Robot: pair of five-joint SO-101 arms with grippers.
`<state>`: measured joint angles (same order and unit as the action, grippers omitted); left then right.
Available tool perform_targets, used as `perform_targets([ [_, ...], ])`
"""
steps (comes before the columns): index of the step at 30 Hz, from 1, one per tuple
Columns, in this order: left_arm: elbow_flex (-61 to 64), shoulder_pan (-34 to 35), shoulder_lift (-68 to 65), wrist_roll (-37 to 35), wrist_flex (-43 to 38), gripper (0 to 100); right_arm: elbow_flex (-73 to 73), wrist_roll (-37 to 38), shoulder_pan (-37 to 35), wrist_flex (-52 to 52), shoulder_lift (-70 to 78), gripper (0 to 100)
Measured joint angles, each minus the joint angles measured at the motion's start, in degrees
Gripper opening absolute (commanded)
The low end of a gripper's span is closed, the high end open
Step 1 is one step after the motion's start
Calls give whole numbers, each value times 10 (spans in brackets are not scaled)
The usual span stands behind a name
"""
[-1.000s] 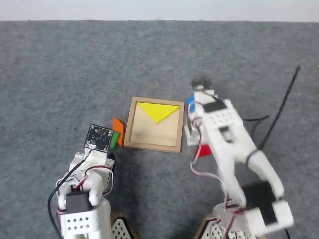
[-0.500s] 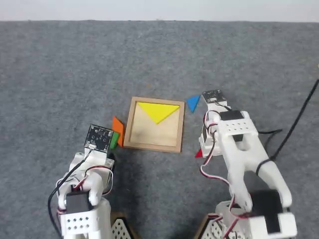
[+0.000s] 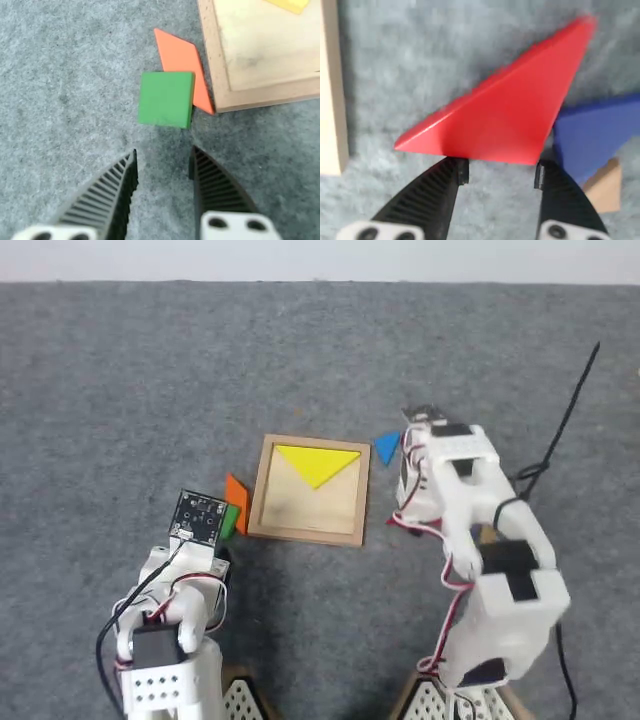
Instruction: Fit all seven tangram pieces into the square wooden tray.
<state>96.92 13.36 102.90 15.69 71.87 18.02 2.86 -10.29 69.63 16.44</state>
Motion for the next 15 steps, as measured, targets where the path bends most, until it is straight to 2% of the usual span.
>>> perform_targets([
  [9, 0, 0, 0, 0, 0, 168, -229, 20, 44, 64, 123, 223],
  [15, 0, 0, 0, 0, 0, 168, -264, 40, 29, 91, 114, 224],
])
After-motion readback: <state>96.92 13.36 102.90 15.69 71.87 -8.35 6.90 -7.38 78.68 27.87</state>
